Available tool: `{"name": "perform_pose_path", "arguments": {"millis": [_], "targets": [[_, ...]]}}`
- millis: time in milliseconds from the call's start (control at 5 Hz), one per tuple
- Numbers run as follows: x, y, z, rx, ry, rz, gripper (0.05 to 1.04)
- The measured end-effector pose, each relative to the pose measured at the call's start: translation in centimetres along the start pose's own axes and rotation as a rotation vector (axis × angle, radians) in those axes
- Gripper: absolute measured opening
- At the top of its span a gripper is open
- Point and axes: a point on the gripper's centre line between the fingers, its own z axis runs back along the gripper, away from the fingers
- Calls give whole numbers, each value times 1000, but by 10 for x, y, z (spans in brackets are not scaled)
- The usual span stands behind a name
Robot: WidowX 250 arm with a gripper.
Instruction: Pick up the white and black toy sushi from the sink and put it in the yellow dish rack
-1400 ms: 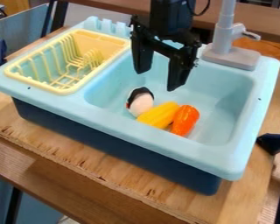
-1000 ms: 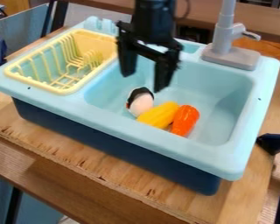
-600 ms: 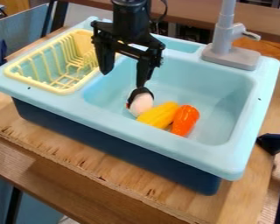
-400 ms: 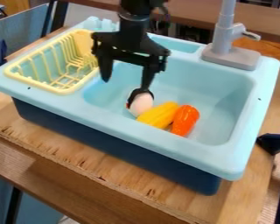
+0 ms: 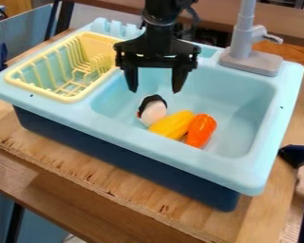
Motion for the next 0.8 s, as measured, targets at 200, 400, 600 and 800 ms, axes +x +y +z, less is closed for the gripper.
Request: {"name": "perform_pose_path", "arguments": {"millis": [200,400,600,800], "targets": [[2,-3,-3,-2,9,45,1001],[2,7,-10,-9,35,165,1001],[-5,10,-18,-5,71,231,1001],[-9,11,-30,7,112,273,1001]]}}
